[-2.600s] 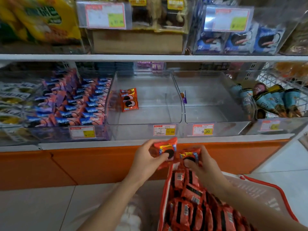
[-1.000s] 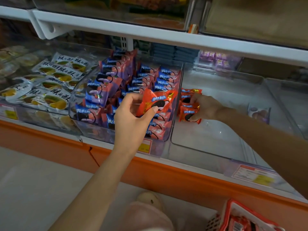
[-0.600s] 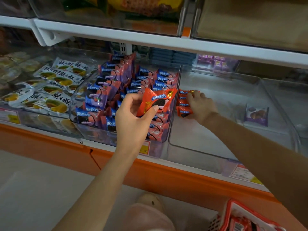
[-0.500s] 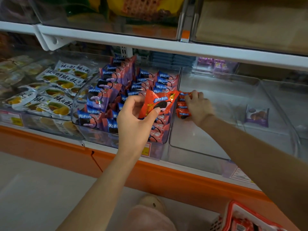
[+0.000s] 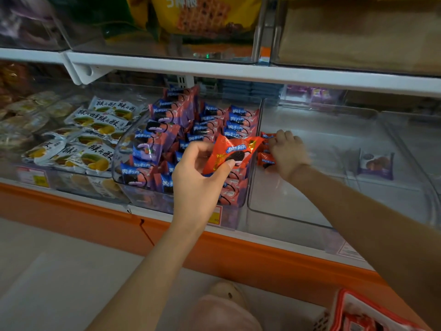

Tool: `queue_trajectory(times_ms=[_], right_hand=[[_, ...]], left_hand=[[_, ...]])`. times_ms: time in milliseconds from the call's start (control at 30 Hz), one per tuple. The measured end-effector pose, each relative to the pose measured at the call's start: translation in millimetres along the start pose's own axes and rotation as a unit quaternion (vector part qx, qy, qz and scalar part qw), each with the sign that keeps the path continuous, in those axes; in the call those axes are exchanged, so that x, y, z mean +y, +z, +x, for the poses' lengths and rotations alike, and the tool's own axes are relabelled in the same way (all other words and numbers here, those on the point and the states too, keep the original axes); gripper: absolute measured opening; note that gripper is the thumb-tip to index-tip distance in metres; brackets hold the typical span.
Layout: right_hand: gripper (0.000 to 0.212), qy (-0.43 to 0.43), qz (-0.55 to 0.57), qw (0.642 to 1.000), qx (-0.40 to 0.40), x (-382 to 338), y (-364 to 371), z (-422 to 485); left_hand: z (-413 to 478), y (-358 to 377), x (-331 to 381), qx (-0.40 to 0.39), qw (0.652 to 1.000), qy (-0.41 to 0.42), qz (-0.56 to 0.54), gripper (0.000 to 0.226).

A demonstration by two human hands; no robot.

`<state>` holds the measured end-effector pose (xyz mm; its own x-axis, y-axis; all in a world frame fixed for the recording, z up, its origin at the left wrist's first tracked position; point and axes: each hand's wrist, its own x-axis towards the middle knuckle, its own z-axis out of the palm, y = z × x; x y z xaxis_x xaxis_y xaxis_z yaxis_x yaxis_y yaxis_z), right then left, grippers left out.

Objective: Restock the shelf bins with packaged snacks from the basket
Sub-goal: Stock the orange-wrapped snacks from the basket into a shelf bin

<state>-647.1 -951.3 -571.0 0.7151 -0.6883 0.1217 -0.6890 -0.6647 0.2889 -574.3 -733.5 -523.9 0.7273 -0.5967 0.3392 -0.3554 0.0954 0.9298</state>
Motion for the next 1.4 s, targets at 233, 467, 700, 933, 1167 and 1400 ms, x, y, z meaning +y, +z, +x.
queue_trajectory(times_ms=[233, 467, 700, 933, 1167, 1400], right_hand=[[0.051, -0.033, 0.079, 0.995, -0.051, 8, -10, -10], [0.032, -0.051, 0.066, 0.996, -0.042, 22, -19, -17], [0.042, -0.052, 0.030, 0.998, 0.023, 12, -7, -17], [0.057, -0.041, 0.078, 0.995, 0.047, 18, -3, -18], [0.021, 0.071, 0.733, 0.669, 0.101, 9, -86, -95], [0.027, -0.005, 0.691, 0.721, 0.047, 33, -88, -143]], left_hand=[[-7, 1, 12, 0.018, 1.000, 0.004, -0.010, 0.025], [-18, 6, 29, 0.001, 1.000, 0.013, -0.018, 0.025], [-18, 6, 30, 0.008, 1.000, 0.017, -0.022, 0.024], [-22, 10, 34, 0.044, 0.998, 0.024, -0.046, 0.026], [-27, 27, 38, -0.004, 0.997, 0.025, -0.075, 0.025], [-30, 50, 31, -0.093, 0.996, 0.016, -0.008, 0.024]])
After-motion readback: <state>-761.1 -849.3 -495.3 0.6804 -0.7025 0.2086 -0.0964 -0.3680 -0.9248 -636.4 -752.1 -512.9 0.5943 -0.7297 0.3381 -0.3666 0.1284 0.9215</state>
